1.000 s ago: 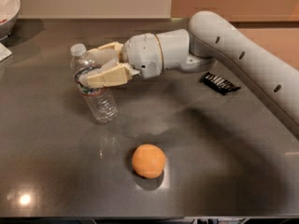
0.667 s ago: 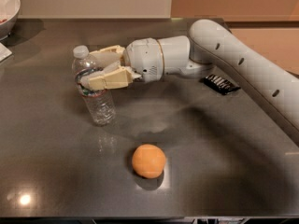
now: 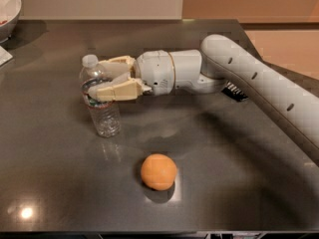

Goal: Place water bottle upright

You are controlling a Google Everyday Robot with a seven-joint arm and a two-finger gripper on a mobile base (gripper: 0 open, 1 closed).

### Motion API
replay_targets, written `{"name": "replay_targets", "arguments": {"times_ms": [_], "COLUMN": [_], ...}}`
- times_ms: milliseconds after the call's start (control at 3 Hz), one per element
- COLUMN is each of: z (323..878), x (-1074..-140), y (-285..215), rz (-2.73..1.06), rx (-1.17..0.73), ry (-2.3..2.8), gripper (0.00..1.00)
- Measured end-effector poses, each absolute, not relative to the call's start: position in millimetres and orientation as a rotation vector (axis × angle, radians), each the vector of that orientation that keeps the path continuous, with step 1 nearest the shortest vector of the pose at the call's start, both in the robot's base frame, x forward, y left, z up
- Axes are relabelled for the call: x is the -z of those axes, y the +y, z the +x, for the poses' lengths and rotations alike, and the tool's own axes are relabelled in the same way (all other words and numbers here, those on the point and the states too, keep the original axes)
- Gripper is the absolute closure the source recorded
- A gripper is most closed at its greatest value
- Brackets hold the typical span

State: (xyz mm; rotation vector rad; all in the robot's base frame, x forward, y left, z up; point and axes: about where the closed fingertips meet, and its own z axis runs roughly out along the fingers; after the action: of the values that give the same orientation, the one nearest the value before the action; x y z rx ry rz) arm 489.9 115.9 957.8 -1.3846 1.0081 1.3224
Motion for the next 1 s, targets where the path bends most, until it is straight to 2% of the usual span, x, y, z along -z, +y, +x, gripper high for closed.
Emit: {"name": "replay_targets", "arguments": {"times_ms": [333,1000], "z": [488.5,487.3], "x": [-955.0,-951.4], "y": [115.6,115.6], "rz": [-1.375,-1.362], "rx": [-1.318,-1.310], "ry": [1.005,0.996], "gripper": [0.83,0.36]}}
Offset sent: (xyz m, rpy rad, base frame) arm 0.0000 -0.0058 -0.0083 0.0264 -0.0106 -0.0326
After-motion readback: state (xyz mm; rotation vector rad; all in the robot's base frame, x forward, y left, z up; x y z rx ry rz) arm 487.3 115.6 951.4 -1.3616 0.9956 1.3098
